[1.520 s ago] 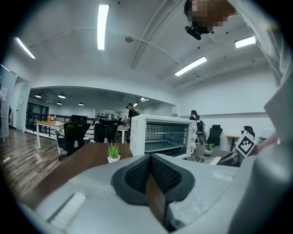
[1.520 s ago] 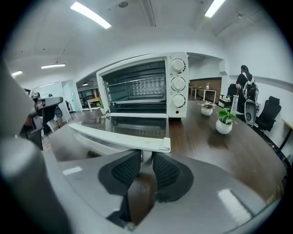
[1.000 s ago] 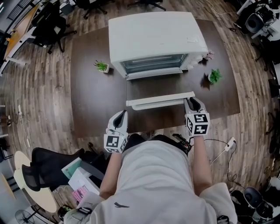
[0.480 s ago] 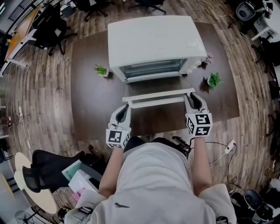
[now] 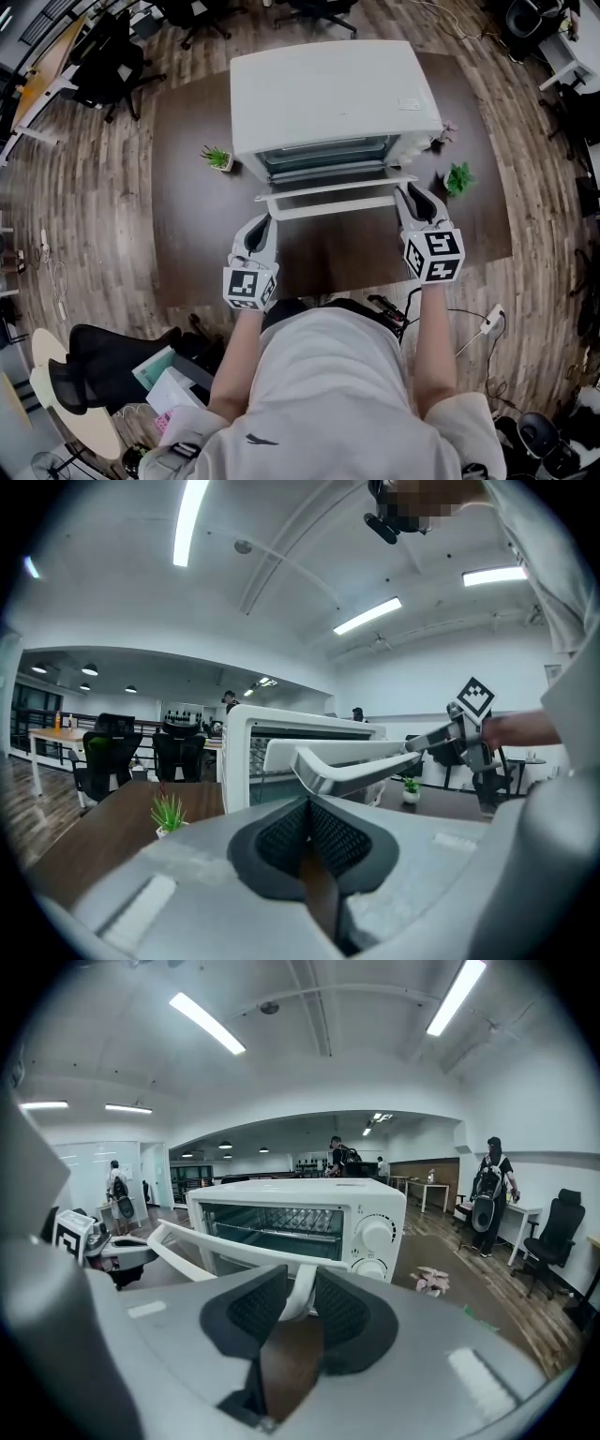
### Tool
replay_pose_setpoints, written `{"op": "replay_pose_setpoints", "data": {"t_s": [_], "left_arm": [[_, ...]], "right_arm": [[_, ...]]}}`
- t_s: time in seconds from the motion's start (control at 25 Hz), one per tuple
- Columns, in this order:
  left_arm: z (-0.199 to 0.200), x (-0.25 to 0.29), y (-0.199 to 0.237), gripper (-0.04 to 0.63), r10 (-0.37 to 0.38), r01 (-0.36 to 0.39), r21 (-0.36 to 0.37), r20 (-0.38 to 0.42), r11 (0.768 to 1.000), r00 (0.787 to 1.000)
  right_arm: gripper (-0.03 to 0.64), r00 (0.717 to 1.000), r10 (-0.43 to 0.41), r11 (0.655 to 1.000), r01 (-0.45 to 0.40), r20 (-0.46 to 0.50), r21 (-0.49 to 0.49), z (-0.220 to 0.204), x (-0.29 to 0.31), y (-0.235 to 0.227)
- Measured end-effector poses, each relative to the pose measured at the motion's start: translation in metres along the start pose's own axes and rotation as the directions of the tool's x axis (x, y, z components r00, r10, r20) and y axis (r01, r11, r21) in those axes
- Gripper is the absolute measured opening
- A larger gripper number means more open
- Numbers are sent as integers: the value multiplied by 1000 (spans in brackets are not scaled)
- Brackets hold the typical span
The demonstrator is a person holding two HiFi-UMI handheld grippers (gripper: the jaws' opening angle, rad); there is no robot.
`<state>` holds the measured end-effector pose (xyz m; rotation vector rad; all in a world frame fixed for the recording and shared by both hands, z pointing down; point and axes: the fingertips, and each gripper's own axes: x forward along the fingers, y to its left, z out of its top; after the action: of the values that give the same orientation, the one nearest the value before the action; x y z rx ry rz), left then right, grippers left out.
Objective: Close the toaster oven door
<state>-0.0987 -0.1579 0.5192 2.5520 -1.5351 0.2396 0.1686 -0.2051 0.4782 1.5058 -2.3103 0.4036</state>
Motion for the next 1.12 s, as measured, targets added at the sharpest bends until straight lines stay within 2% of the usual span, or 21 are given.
{"op": "replay_pose_setpoints", "data": {"t_s": [0.16, 0.36, 0.6, 0.76, 0.84, 0.96, 1.12], "left_arm": [[14, 13, 7, 5, 1, -1, -5, 24, 1000, 1000], [33, 32, 21, 5, 18, -15, -56, 63, 998, 998], [48, 43, 25, 5, 5, -1, -40, 83, 999, 997], [50, 41, 32, 5, 12, -9, -40, 86, 999, 996], [50, 37, 34, 5, 16, -12, -39, 90, 999, 996], [48, 28, 35, 5, 15, -11, -35, 94, 999, 995], [41, 5, 31, 5, 18, -14, -36, 104, 999, 994]], "right_arm": [[94, 999, -15, 1000, 16, 34, -6, 21, 11, -5], [92, 995, -31, 1000, 31, 90, 2, 48, 32, -13], [86, 991, -48, 999, 48, 124, 3, 70, 55, -23], [81, 988, -37, 999, 42, 147, -30, 74, 56, -20], [2, 974, -5, 997, 22, 226, -76, 78, 47, -10], [2, 930, 32, 993, 12, 367, -115, 83, 20, 10], [2, 898, 13, 991, 48, 440, -125, 69, -13, 25]]}}
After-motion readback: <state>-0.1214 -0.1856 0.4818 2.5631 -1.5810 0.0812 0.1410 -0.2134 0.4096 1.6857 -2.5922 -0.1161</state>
